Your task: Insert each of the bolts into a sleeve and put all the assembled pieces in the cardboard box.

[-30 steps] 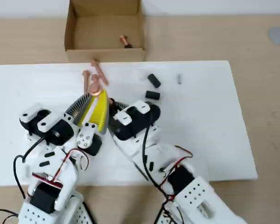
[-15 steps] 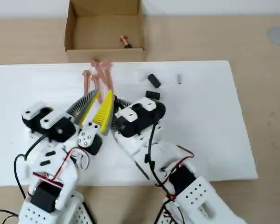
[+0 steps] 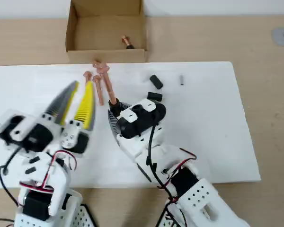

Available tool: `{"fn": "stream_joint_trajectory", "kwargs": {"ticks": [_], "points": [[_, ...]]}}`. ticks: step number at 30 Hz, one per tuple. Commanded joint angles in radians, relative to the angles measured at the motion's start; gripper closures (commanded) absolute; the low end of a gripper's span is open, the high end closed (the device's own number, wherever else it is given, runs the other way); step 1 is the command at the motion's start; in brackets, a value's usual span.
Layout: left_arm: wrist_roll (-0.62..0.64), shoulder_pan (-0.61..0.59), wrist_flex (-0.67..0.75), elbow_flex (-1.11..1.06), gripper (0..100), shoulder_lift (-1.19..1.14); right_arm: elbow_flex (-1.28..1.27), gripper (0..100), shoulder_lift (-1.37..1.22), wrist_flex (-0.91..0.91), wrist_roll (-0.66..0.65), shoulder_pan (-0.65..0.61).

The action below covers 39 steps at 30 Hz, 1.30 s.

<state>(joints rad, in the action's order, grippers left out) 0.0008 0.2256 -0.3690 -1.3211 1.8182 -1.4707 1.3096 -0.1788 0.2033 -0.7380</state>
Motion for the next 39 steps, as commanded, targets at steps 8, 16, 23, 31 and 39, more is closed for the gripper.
{"fn": "stream_joint_trajectory", "kwargs": {"ticks": [8, 16, 23, 31, 39], "points": [[0.028, -0.018, -0.020, 0.054, 88, -0.001, 0.088, 98.9, 0.019, 0.005, 0.005, 0.012], [0.120, 0.032, -0.135, 0.061, 82, -0.028, 0.088, 98.9, 0.019, 0.000, 0.006, 0.010], [0.167, 0.034, -0.130, 0.190, 82, -0.225, 0.088, 98.9, 0.019, 0.000, 0.006, 0.010], [0.258, 0.052, -0.140, 0.437, 82, -0.555, 0.087, 98.9, 0.025, -0.002, 0.002, -0.022], [0.267, 0.157, -0.270, 0.505, 82, -0.611, 0.087, 98.9, 0.027, -0.002, 0.002, -0.019]]}}
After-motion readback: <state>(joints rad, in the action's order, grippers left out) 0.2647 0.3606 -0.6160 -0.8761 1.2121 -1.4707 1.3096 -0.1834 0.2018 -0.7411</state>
